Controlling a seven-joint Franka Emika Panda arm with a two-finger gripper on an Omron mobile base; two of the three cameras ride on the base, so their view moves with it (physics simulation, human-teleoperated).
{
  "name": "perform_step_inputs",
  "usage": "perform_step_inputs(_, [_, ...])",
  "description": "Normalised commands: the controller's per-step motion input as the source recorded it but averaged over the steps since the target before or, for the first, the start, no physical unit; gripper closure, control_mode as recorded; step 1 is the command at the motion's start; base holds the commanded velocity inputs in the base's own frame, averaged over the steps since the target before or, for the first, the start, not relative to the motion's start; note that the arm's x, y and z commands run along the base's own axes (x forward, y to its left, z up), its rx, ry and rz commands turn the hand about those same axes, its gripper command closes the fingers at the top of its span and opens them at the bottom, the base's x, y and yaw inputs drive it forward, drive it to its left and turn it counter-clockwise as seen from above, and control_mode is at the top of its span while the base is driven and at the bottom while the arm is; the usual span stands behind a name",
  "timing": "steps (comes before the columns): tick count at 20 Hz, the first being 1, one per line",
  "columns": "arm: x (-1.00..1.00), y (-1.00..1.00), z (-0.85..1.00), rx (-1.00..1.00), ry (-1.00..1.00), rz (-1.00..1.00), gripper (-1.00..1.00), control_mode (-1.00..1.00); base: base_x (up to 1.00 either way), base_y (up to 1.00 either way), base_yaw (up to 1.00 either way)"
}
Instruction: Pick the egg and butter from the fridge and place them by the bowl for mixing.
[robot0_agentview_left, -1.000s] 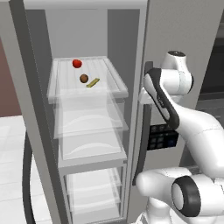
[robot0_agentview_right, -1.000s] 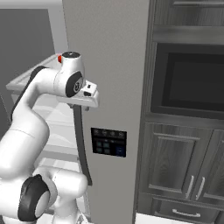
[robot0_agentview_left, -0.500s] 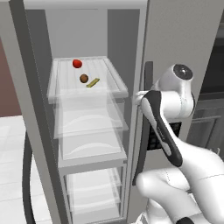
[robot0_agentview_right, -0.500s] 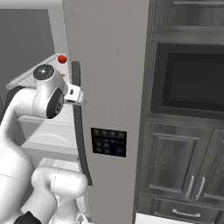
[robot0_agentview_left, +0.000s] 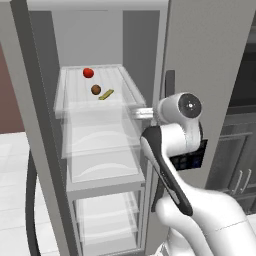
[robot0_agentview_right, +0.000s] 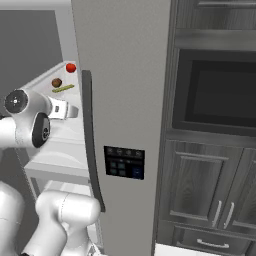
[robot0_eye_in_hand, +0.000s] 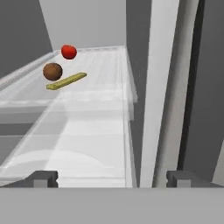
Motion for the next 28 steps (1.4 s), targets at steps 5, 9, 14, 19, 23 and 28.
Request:
perform_step_inputs(5, [0.09, 0.52, 0.40, 0.05, -0.08, 0.00, -1.00, -1.00, 0.00, 0.00, 0.00])
perform_step_inputs(9, [0.15, 0.42, 0.36, 0.04, -0.09, 0.00, -1.00, -1.00, 0.00, 0.00, 0.00])
perform_step_inputs(14, [0.12, 0.34, 0.33, 0.10, -0.07, 0.01, -1.00, -1.00, 0.00, 0.00, 0.00])
perform_step_inputs(19, [0.07, 0.21, 0.32, 0.15, -0.04, 0.14, -1.00, -1.00, 0.00, 0.00, 0.00])
perform_step_inputs(23, [0.19, 0.13, 0.33, 0.14, -0.02, 0.16, -1.00, -1.00, 0.00, 0.00, 0.00])
perform_step_inputs(28, [0.23, 0.16, 0.13, 0.06, 0.00, 0.13, -1.00, -1.00, 0.00, 0.00, 0.00])
